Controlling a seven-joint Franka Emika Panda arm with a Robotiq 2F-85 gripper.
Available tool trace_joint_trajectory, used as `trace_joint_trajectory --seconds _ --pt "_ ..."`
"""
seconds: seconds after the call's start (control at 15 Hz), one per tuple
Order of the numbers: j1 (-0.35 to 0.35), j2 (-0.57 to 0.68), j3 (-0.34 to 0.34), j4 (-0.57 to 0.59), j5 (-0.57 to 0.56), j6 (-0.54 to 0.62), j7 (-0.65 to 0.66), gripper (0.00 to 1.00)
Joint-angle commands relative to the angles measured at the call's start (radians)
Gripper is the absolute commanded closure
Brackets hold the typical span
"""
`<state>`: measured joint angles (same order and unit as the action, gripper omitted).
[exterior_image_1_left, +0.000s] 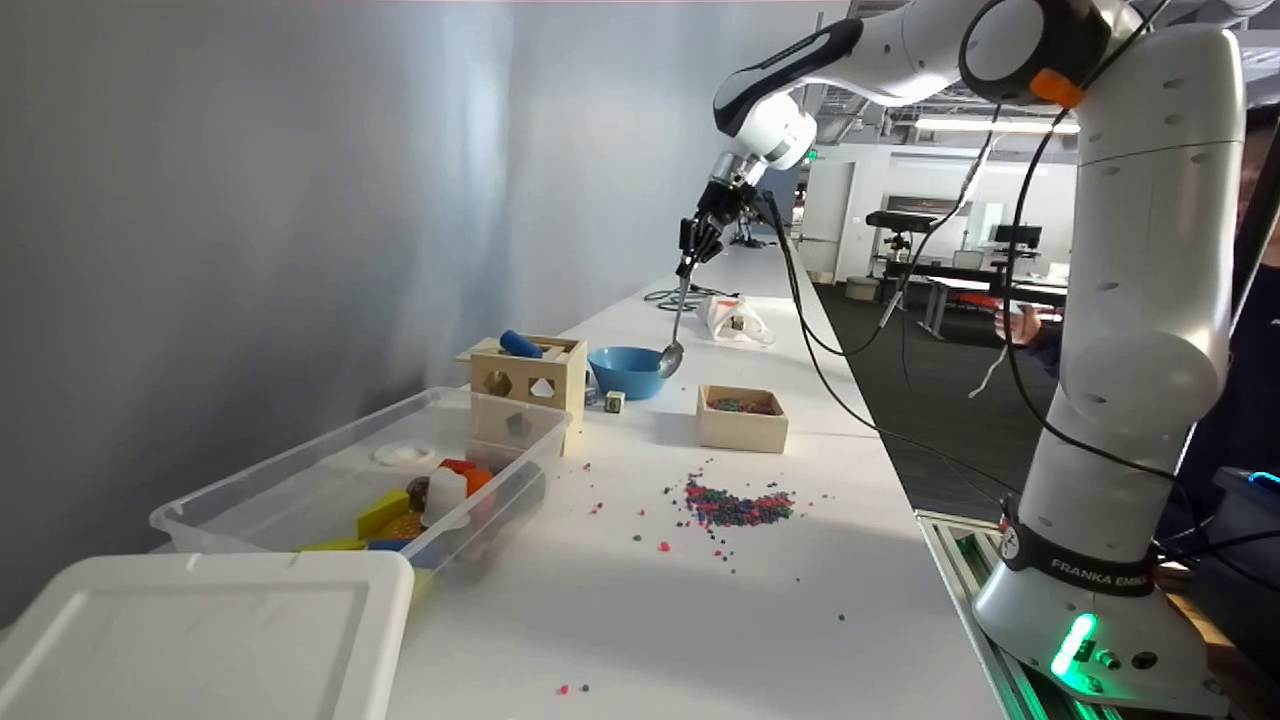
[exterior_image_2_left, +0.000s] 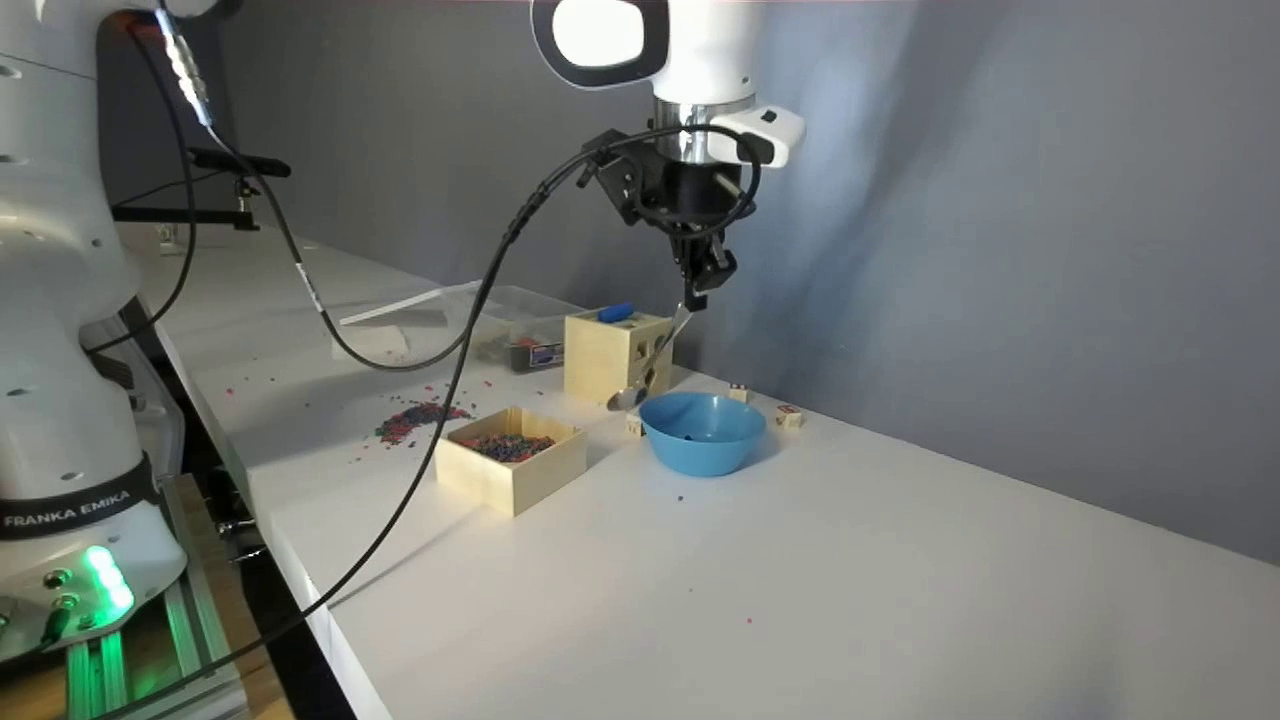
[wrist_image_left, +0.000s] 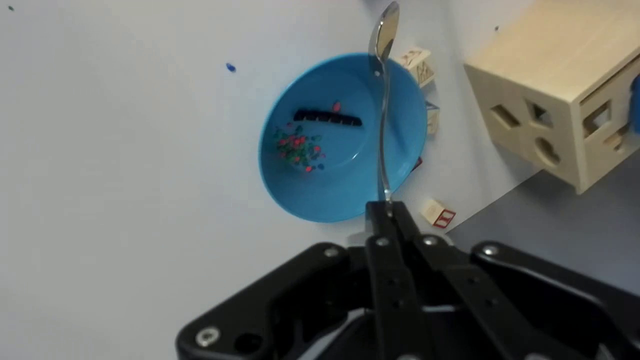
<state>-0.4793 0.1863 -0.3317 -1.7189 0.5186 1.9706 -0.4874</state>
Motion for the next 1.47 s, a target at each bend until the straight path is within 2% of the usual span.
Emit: trace_joint_trajectory --seconds 0.0,0.27,0.8,1.2,1.4 --pt "-0.007 0.072 0.006 0.049 0.065 0.072 0.15 0.99" --pt "-0.019 0.124 0.015 0.086 0.094 0.075 0.272 0.99" --pt "-0.086 0.211 0.016 0.236 0.21 -0.076 0.432 0.99" --pt "-0.062 0.252 0.01 0.22 0.151 0.21 0.468 0.99" --pt "-0.055 0.276 0.029 0.189 0.138 0.285 0.445 0.99"
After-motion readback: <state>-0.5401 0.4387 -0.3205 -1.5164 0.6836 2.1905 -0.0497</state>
